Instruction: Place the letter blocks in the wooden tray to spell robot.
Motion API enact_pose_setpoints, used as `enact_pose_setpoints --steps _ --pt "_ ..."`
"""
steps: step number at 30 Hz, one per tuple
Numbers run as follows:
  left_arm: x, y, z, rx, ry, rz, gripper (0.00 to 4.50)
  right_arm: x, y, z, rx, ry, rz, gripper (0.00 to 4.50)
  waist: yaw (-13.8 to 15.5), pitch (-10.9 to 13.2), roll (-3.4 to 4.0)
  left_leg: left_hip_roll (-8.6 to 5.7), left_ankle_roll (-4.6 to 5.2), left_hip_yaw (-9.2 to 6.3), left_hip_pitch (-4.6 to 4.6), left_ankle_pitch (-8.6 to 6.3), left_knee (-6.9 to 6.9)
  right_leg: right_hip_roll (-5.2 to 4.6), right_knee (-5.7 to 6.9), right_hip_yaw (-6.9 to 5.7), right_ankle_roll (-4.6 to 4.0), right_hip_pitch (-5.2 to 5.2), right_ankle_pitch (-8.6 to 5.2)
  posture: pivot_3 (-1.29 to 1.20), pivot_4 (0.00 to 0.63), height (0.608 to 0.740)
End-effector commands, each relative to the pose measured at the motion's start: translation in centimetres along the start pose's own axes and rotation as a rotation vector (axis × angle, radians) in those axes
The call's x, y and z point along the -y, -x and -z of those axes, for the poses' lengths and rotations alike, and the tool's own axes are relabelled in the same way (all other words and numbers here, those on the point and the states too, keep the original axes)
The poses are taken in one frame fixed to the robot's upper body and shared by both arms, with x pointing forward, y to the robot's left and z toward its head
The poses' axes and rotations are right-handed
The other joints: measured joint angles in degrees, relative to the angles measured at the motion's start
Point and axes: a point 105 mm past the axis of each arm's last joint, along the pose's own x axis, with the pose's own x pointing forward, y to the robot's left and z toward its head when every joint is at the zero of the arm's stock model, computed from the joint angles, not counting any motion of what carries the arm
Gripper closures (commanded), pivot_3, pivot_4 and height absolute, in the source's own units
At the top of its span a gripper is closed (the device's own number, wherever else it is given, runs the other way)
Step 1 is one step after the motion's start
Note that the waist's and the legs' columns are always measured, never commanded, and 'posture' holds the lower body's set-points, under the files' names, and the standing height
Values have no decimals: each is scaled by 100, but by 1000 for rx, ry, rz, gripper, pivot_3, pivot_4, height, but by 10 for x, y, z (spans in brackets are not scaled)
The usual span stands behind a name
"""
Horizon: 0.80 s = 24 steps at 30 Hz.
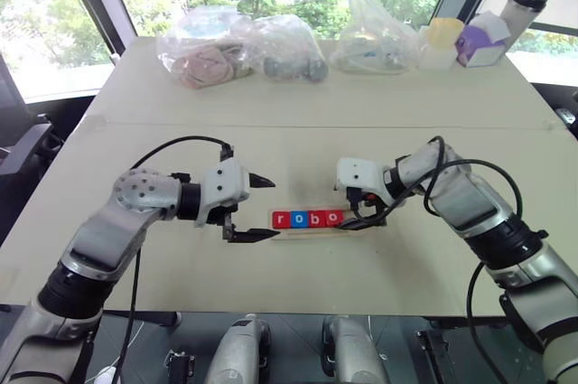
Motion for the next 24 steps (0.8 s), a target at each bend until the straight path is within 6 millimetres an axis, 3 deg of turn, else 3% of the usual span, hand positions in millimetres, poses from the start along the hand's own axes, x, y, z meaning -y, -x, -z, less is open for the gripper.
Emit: enact_pose_setpoints --steps 1,8,15,21,24 --pt "2 -1 -8 15 -34 6 0 6 10 -12 27 40 33 14 1 0 0 0 0 0 0 0 0 0 0 0 0 0 0 0 150 740" --pt "2 -1 -8 16 -36 6 0 3 22 -11 20 45 30 14 4 0 0 0 0 0 0 0 0 0 0 0 -3 0 -2 0 150 740" --pt "3 -1 -11 41 -20 3 0 22 72 -5 46 -92 278 14 10 0 -1 1 0 -2 -2 0 0 -2 -2 0 -10 -1 -6 0 150 740" --pt "6 -4 -14 76 -7 40 0 44 111 32 4 -346 720 14 15 -1 -2 2 -1 0 -4 0 0 -5 -2 1 -20 -2 -11 0 150 740" --pt "4 -7 -19 104 -6 63 0 47 133 74 -74 -564 995 14 22 -1 -3 2 -1 2 -5 0 0 -6 -2 1 -22 -5 -11 0 150 740"
